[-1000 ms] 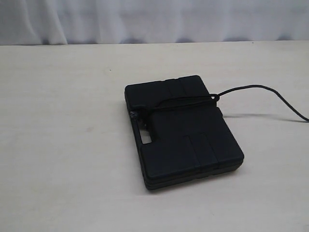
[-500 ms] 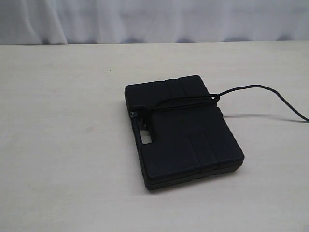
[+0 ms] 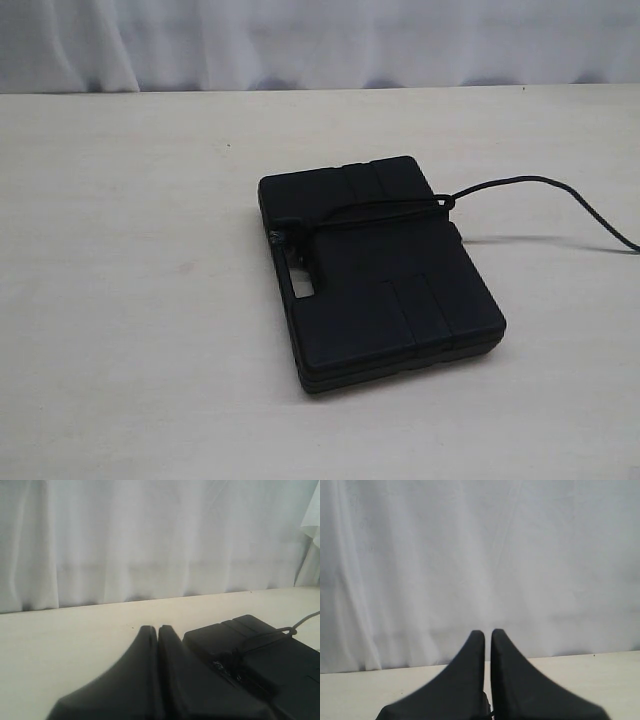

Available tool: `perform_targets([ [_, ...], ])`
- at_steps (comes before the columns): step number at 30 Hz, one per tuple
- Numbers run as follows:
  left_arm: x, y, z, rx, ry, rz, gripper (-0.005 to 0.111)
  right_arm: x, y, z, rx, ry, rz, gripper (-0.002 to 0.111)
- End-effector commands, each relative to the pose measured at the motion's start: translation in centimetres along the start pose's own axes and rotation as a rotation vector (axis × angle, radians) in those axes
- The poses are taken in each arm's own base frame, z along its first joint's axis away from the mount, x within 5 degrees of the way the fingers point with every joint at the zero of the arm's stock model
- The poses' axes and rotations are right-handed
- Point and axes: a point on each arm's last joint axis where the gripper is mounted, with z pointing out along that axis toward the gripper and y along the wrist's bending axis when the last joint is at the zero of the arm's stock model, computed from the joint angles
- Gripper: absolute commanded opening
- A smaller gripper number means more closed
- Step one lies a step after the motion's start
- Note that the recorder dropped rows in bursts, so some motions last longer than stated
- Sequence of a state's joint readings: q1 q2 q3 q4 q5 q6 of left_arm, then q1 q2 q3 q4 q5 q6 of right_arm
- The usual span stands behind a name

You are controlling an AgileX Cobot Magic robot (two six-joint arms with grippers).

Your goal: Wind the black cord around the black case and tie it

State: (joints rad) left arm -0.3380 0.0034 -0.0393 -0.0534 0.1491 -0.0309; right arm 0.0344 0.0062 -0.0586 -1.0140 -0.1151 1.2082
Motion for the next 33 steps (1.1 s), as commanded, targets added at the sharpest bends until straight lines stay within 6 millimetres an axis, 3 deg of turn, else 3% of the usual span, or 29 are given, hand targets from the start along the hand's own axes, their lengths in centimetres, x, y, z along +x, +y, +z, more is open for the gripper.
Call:
perform_targets([
  [1,0.1,0.0,0.0,-0.001,0.001,-0.015,0.0,0.2,-0.1,-0.1,0.008,0.005,0.0,0.004],
  [13,0.2,0.0,0.0,-0.001,-0.004,-0.015,0.0,0.2,-0.1,-0.1,0.008,0.005,0.003,0.004],
  [17,1.1,0.1,0.2,-0.008,0.013,-0.011,0.0,0.2,-0.1,-0.1,0.008,0.005,0.003,0.004],
  [33,1.3,1.2,0.1,-0.194,0.04,0.145,0.0,0.2,-0.1,-0.1,0.008,0.005,0.003,0.004],
])
